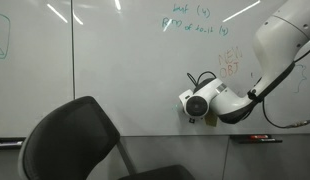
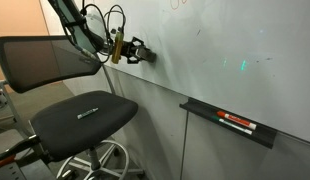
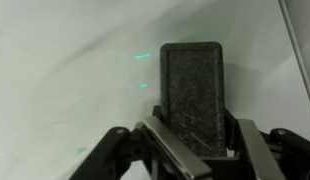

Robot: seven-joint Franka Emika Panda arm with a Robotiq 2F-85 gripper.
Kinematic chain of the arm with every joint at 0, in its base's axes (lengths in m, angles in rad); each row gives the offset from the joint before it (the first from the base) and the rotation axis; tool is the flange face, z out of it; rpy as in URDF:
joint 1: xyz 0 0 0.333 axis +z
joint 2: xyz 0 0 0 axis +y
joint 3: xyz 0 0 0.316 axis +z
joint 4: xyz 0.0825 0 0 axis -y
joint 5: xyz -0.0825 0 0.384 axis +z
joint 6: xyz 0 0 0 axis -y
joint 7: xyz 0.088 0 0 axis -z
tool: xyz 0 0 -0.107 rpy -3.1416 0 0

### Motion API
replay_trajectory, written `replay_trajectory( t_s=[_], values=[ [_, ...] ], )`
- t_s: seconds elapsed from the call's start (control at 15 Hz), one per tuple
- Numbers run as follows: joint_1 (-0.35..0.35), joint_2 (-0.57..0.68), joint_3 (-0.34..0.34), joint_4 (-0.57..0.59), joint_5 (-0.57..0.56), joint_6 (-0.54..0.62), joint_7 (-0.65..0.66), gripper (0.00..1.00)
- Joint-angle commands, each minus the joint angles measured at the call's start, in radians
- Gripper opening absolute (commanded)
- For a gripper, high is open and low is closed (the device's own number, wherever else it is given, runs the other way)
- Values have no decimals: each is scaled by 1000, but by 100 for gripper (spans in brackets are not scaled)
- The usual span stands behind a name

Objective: Rub something off the board

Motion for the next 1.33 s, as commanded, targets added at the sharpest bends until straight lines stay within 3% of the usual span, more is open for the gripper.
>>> replay_trajectory(
  t_s=[0.0, 1.27],
  values=[
    [-42, 0, -13, 81, -36, -15, -15, 31],
    [39, 31, 64, 183, 5, -32, -18, 31]
  ],
)
